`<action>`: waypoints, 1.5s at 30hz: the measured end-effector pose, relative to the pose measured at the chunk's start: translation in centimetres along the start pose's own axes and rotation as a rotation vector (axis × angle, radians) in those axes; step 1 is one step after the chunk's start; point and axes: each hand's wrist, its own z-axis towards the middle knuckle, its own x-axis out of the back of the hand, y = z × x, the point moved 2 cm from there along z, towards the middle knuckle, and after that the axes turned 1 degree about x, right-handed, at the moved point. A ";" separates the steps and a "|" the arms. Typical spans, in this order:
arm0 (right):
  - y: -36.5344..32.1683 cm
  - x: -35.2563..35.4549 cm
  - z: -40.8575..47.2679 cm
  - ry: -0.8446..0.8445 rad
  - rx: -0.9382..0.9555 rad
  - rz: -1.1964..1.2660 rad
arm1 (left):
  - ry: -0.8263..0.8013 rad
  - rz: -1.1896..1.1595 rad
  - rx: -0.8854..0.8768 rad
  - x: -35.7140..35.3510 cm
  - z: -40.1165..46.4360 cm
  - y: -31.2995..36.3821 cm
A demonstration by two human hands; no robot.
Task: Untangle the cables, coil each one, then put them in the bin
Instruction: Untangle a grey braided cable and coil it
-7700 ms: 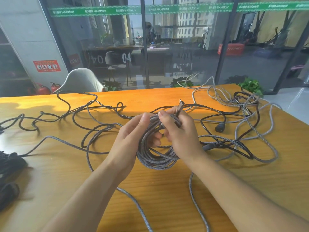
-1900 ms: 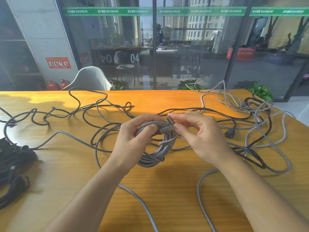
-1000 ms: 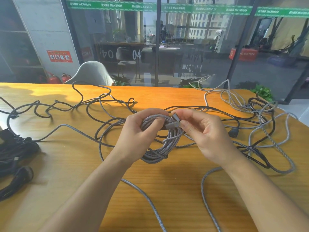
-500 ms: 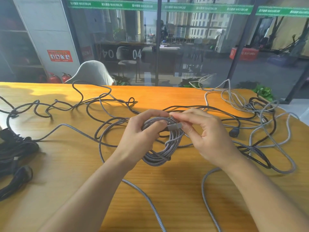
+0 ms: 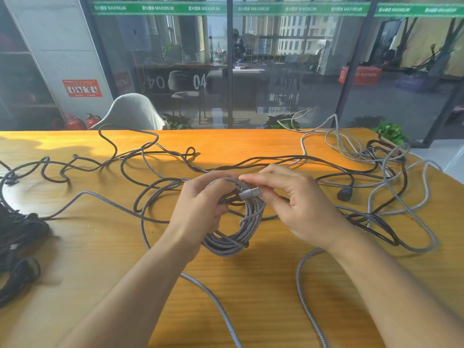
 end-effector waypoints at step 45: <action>0.4 -0.2 0.0 0.130 -0.222 0.382 | -0.096 0.008 -0.116 0.5 0.7 -0.6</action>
